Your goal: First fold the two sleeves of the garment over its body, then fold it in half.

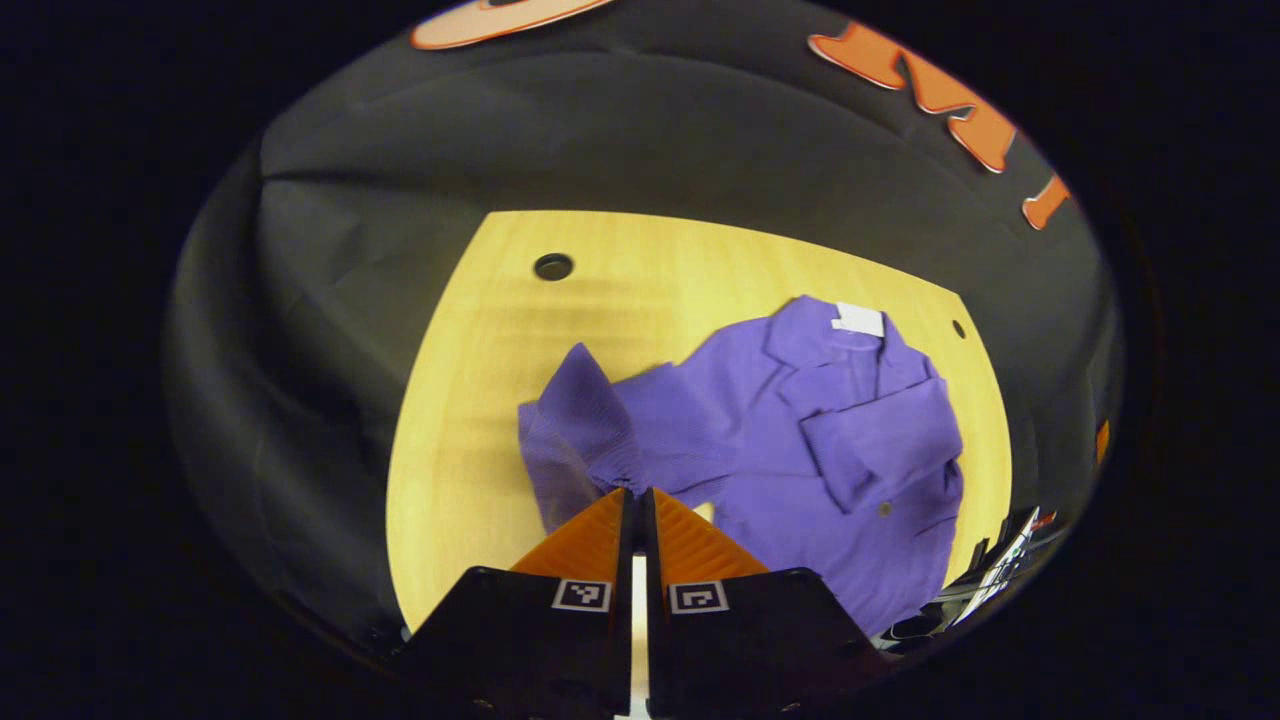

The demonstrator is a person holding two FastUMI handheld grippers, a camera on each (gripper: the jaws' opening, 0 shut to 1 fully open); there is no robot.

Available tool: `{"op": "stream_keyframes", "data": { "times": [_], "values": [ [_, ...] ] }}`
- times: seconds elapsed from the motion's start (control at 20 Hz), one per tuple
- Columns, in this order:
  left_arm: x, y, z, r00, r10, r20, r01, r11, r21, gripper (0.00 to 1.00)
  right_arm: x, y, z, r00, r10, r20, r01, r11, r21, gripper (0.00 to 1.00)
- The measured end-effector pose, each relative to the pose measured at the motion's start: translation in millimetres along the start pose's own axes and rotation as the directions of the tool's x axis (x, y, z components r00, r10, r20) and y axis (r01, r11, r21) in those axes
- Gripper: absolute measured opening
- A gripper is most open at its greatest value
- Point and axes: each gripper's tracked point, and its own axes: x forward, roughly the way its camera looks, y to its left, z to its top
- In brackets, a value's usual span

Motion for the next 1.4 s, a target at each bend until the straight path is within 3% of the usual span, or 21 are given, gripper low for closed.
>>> {"op": "stream_keyframes", "data": {
  "times": [0.35, 0.85, 1.05, 1.15, 1.3, 1.4],
  "values": [
    [10, -138, 37, 0.997, -0.083, 0.002, 0.082, 0.987, 0.138, 0.07, -6, -40, -7, 1.000, -0.021, 0.022, 0.021, 1.000, -0.005, 0.95],
    [51, -344, 49, 0.979, -0.194, -0.060, 0.203, 0.916, 0.345, 0.07, -24, -84, -28, 0.999, -0.039, 0.023, 0.040, 0.999, -0.012, 0.95],
    [80, -389, 48, 0.986, -0.159, -0.051, 0.166, 0.896, 0.412, 0.07, -27, -101, -37, 0.999, -0.044, 0.009, 0.044, 0.999, -0.008, 0.95],
    [86, -412, 42, 0.983, -0.174, -0.056, 0.181, 0.887, 0.424, 0.08, -27, -107, -41, 0.999, -0.043, 0.002, 0.043, 0.999, -0.006, 0.95],
    [85, -444, 40, 0.973, -0.228, -0.033, 0.217, 0.861, 0.459, 0.10, -26, -113, -48, 0.999, -0.034, -0.011, 0.034, 0.999, -0.012, 0.95],
    [67, -465, 36, 0.956, -0.292, -0.022, 0.267, 0.839, 0.473, 0.22, -24, -113, -51, 0.999, -0.027, -0.018, 0.027, 1.000, -0.014, 0.95]
  ]
}}
